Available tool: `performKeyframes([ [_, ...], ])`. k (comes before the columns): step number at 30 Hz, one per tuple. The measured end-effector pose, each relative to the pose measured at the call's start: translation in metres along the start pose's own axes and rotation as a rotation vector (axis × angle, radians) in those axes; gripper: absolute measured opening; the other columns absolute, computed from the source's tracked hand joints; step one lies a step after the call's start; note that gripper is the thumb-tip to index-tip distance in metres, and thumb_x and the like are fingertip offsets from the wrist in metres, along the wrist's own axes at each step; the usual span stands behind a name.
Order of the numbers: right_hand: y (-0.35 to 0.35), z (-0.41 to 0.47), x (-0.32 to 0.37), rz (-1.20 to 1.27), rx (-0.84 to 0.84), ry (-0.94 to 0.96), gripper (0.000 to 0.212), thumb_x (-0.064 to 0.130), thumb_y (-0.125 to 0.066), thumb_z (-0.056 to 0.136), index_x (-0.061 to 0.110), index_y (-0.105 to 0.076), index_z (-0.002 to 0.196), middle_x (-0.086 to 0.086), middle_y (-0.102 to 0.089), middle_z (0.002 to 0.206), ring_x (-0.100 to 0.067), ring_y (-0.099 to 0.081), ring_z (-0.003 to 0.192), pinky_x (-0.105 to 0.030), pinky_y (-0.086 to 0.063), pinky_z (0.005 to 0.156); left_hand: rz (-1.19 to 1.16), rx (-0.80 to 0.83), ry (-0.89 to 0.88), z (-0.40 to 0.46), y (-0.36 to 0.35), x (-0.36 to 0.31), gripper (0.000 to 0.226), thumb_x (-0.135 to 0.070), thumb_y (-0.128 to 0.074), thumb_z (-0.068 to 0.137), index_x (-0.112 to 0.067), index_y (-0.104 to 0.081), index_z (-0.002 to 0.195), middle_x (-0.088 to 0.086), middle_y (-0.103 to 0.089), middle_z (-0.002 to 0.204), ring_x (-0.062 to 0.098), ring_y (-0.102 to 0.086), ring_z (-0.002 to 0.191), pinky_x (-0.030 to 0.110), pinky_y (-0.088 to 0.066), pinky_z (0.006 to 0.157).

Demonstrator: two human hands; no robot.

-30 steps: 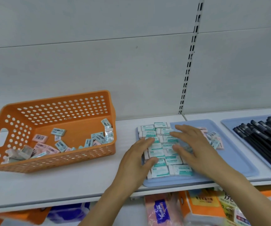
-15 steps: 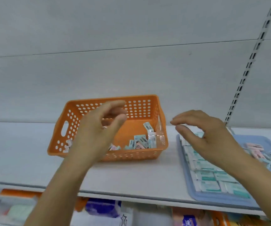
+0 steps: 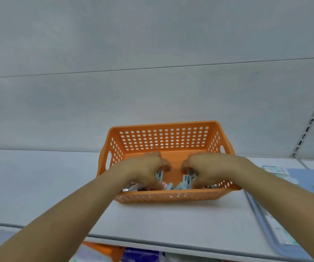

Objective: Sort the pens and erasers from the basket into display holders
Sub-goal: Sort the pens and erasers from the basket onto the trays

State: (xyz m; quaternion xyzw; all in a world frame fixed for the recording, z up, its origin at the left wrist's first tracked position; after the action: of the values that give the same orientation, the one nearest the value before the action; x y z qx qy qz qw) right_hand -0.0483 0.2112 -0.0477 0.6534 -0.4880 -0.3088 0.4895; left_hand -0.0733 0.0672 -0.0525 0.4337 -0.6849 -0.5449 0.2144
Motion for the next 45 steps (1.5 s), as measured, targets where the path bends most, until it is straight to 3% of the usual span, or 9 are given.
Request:
performKeyframes([
  [6,-0.005,0.007,-0.007,0.045,0.085,-0.074,0.033,0.038,-0.076,0.076,0.031,-0.058,0.103,0.009,-0.058,0.103,-0.014,-0.057,0.092,-0.034,-0.053,0.082,-0.113,0.011,0.022,0.009,-0.002,0.005,0.024,-0.021,-0.076,0.083,-0.030,-0.062,0.100,-0.005,-0.054,0.108,0.012,-0.061,0.085,0.023,-0.051,0.067],
  [12,-0.011,0.002,-0.005,-0.141,0.095,-0.044,0.027,0.027,-0.073,0.078,0.031,-0.054,0.097,0.008,-0.059,0.096,-0.014,-0.060,0.087,-0.033,-0.054,0.078,-0.211,-0.057,0.063,0.009,0.002,0.014,0.008,-0.022,-0.072,0.086,-0.026,-0.065,0.088,-0.005,-0.063,0.099,0.010,-0.060,0.088,0.024,-0.051,0.068],
  [19,0.021,0.006,-0.003,-0.053,-0.189,0.003,0.009,0.022,-0.062,0.088,0.022,-0.066,0.096,0.007,-0.061,0.089,-0.010,-0.060,0.079,-0.026,-0.052,0.067,-1.323,-0.278,0.159,-0.010,0.031,0.022,0.018,-0.010,-0.048,0.101,-0.013,-0.063,0.109,0.013,-0.064,0.088,0.017,-0.063,0.068,0.027,-0.055,0.058],
  [25,0.001,0.003,-0.003,-0.031,0.180,-0.056,0.039,0.046,-0.073,0.077,0.040,-0.058,0.112,0.017,-0.058,0.105,-0.009,-0.057,0.095,-0.033,-0.052,0.084,-1.752,-0.337,0.105,-0.028,0.030,0.020,0.020,-0.008,-0.056,0.096,-0.005,-0.063,0.115,0.015,-0.061,0.096,0.018,-0.064,0.074,0.027,-0.056,0.059],
  [29,-0.009,0.008,0.007,-0.004,0.209,0.006,0.056,0.036,-0.071,0.082,0.045,-0.044,0.130,0.015,-0.054,0.121,-0.013,-0.056,0.106,-0.031,-0.050,0.087,-1.830,-0.327,0.080,-0.035,0.020,0.018,0.029,-0.015,-0.066,0.090,-0.004,-0.064,0.116,0.016,-0.060,0.101,0.020,-0.065,0.079,0.028,-0.057,0.062],
  [34,-0.016,0.013,0.008,0.134,0.213,0.026,0.024,0.022,-0.069,0.082,0.039,-0.053,0.088,0.007,-0.059,0.097,-0.014,-0.063,0.081,-0.031,-0.059,0.064,-1.876,-0.337,0.101,-0.034,0.011,0.014,0.030,-0.014,-0.066,0.090,-0.002,-0.063,0.117,0.018,-0.060,0.101,0.021,-0.066,0.079,0.027,-0.058,0.062],
  [37,-0.014,0.013,0.007,0.240,0.192,0.006,0.026,0.020,-0.070,0.082,0.040,-0.056,0.089,0.004,-0.060,0.098,-0.015,-0.064,0.077,-0.024,-0.054,0.052,-1.910,-0.341,0.113,-0.032,0.008,0.014,0.031,-0.012,-0.066,0.090,-0.001,-0.062,0.119,0.017,-0.061,0.099,0.021,-0.066,0.081,0.028,-0.058,0.062],
  [42,-0.015,0.013,0.010,0.217,0.233,0.014,0.028,0.025,-0.069,0.083,0.039,-0.061,0.105,0.003,-0.064,0.101,-0.021,-0.070,0.082,-0.038,-0.062,0.066,-1.982,-0.356,0.116,-0.033,0.008,0.016,0.038,-0.012,-0.069,0.087,0.000,-0.060,0.121,0.017,-0.061,0.100,0.022,-0.066,0.081,0.029,-0.058,0.062],
  [45,-0.009,0.012,0.015,0.342,0.252,0.034,0.020,0.033,-0.070,0.080,0.037,-0.066,0.100,0.006,-0.068,0.090,-0.005,-0.065,0.057,-0.022,-0.050,0.045,-2.016,-0.369,0.115,-0.033,0.008,0.018,0.038,-0.012,-0.069,0.087,0.001,-0.060,0.121,0.017,-0.060,0.099,0.021,-0.066,0.080,0.029,-0.058,0.062],
])
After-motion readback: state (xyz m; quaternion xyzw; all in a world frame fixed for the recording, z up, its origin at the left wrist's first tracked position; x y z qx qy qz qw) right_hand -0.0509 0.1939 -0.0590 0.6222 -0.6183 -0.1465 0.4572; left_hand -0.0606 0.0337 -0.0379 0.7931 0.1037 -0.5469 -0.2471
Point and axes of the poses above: each hand's wrist, its own z-axis towards the middle knuckle, its own y-axis out of the back of the hand, x = y × z, the point moved 6 cm from there along z, towards the middle knuckle
